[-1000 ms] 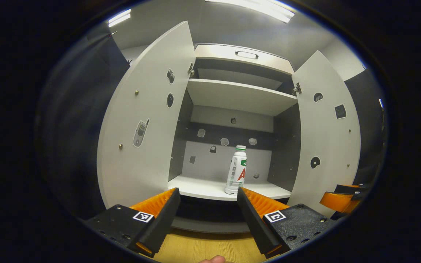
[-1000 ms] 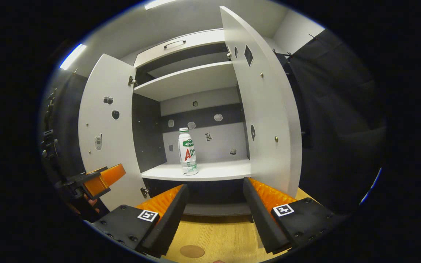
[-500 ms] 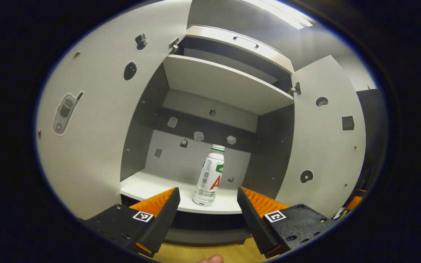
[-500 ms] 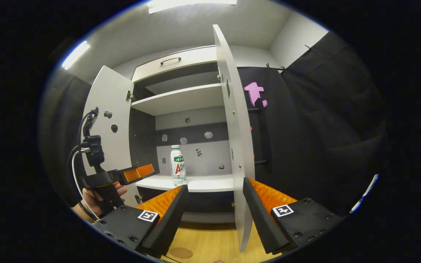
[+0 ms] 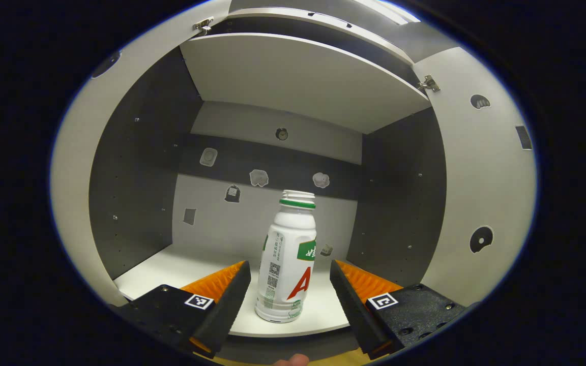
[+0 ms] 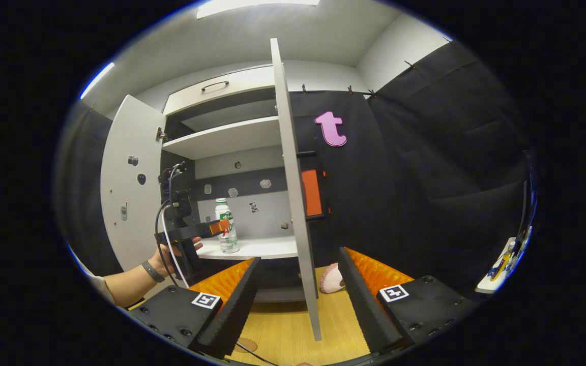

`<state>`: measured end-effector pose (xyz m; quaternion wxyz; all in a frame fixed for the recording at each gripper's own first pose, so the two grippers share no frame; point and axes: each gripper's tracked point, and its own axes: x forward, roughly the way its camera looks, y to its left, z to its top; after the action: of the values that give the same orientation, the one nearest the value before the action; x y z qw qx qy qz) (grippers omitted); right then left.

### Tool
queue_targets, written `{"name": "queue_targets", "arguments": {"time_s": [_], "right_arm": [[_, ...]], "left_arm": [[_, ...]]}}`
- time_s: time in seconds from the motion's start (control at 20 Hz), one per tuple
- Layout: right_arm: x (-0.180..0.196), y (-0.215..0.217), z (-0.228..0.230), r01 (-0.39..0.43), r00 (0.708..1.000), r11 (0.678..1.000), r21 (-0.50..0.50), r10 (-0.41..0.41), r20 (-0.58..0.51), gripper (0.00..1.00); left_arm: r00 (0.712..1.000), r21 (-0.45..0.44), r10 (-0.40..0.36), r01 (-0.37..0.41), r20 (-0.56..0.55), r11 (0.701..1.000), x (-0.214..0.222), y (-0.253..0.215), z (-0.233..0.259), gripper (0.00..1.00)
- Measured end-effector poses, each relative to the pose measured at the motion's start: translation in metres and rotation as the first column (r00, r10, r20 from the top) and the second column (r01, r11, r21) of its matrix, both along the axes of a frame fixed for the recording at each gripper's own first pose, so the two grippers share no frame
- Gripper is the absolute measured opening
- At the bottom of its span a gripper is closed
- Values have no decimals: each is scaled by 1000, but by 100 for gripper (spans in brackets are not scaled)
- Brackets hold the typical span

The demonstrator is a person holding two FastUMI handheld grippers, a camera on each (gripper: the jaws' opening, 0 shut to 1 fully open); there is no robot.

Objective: Grasp the bottle in the cabinet with the left hand and place it on the coaster, then close the right door with the right hand and the left door with the left hand.

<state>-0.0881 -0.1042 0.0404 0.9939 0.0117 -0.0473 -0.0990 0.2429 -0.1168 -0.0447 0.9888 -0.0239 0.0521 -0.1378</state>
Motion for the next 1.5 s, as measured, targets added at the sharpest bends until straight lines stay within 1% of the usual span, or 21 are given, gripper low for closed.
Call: {"name": "queue_targets", "arguments": {"time_s": [0.1,0.2,0.35,0.4,0.45,0.5,0.55,0.65,0.85,0.95,1.05,1.15,1.25,1.3,1.35,1.4,1.5], "right_arm": [[-8,-18,0,58,998,998,16,-58,6,98],[-13,-32,-3,100,995,994,40,-101,11,98],[-19,-46,-10,132,991,988,81,-133,8,98],[-20,-49,-12,138,990,986,92,-138,1,98],[-21,-52,-16,142,990,984,104,-142,-10,98],[-24,-53,-19,144,990,983,114,-143,-16,98],[-23,-50,-18,140,990,983,118,-139,-15,98],[-24,-49,-18,145,989,984,108,-145,-9,98],[-20,-50,-17,149,989,985,87,-149,-1,99],[-16,-46,-17,136,991,987,81,-136,1,98],[-9,-42,-17,118,993,991,61,-118,2,98],[-3,-39,-14,115,993,993,23,-116,22,98],[3,-38,-15,119,993,993,-24,-119,23,98],[6,-37,-17,116,993,992,-45,-115,11,100],[9,-33,-17,109,994,992,-60,-108,5,99],[11,-29,-17,98,995,993,-69,-98,5,99],[16,-21,-19,72,997,995,-76,-72,-1,98]], "left_arm": [[1000,17,16,-16,-1,1000,13,0,-6,95],[1000,38,13,-13,17,999,24,-2,-6,95],[1000,72,-5,3,25,997,33,-8,-2,95],[999,75,-2,-1,43,997,36,-9,2,95],[999,72,3,-6,52,997,39,-12,3,72],[999,63,-10,7,50,998,36,-12,4,72],[999,45,-13,11,51,999,32,-12,6,69],[998,22,-15,14,55,1000,23,-10,12,68],[996,-26,-35,38,79,999,-13,-5,33,68],[994,-48,-55,60,99,997,-37,-2,47,67],[989,-50,-63,70,131,996,-62,6,59,68],[982,-28,-86,92,165,995,-92,11,62,68],[979,21,-87,85,184,996,-121,21,52,67],[978,39,-91,85,186,996,-133,23,43,67],[979,45,-92,85,180,995,-146,25,33,67],[982,34,-97,93,161,995,-160,24,20,68],[991,-9,-97,98,89,995,-180,26,-15,68]]}}
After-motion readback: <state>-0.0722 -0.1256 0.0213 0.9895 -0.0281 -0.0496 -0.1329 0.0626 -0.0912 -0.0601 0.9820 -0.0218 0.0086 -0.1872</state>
